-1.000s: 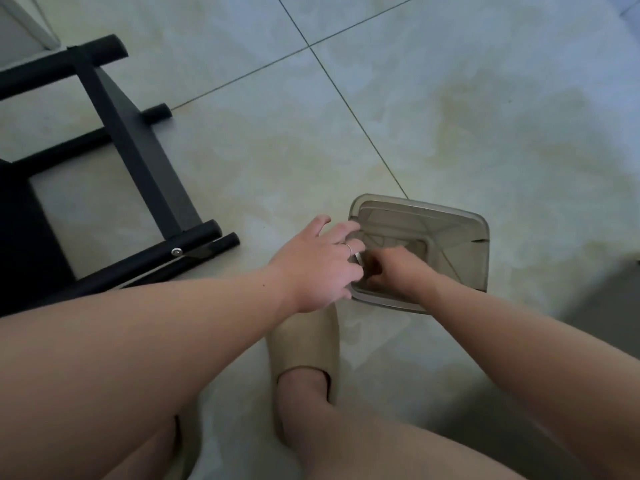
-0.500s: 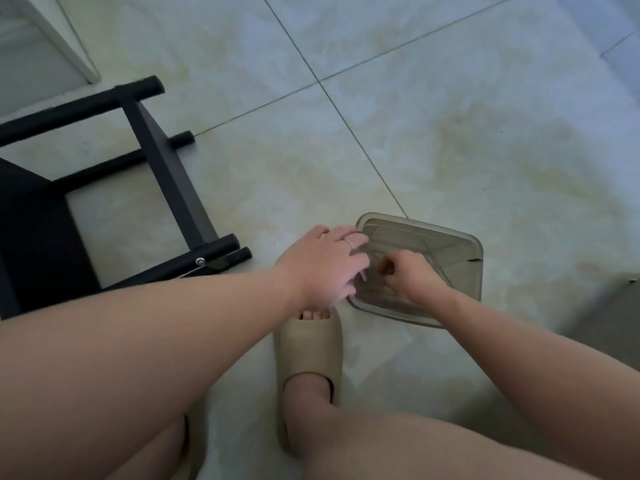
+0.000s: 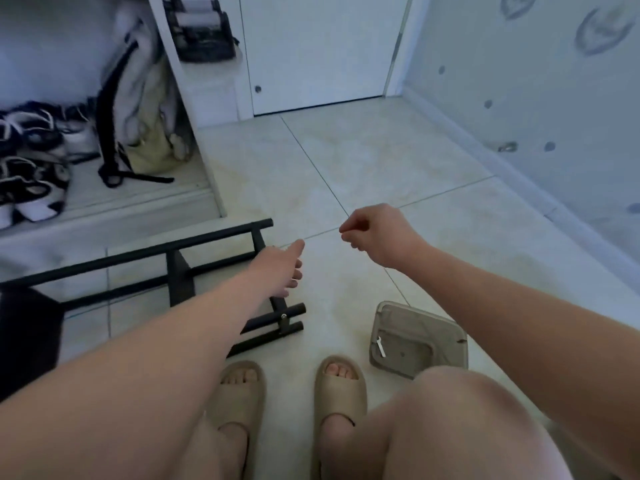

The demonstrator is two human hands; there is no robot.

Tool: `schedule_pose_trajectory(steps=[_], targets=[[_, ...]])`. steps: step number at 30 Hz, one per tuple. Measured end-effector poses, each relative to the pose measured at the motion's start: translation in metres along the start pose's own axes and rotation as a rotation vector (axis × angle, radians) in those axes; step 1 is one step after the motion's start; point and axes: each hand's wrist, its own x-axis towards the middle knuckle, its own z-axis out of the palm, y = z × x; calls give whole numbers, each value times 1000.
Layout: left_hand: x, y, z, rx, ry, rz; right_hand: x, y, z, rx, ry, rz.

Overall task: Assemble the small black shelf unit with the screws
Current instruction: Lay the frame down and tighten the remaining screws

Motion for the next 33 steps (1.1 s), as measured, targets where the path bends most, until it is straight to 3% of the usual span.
schedule_pose_trajectory(steps=[5, 7, 19, 22, 28, 33], targets=[[-56, -3, -40, -511, -165, -107, -39, -69, 32, 9, 30, -122], [-72, -5, -51, -610, -189, -108, -56, -77, 44, -18, 33, -128], [-107, -12, -56, -687, -381, -171, -97, -95, 49, -113, -67, -388], [-104, -12, -53, -721, -374, -171, -97, -93, 49, -93, -2, -406], [-99, -9, -53, -676, -251, -186, -91, -80, 45, -23, 109, -304], [-84, -12, -56, -578, -180, -145, -73, -61, 49, -178, -14, -122]])
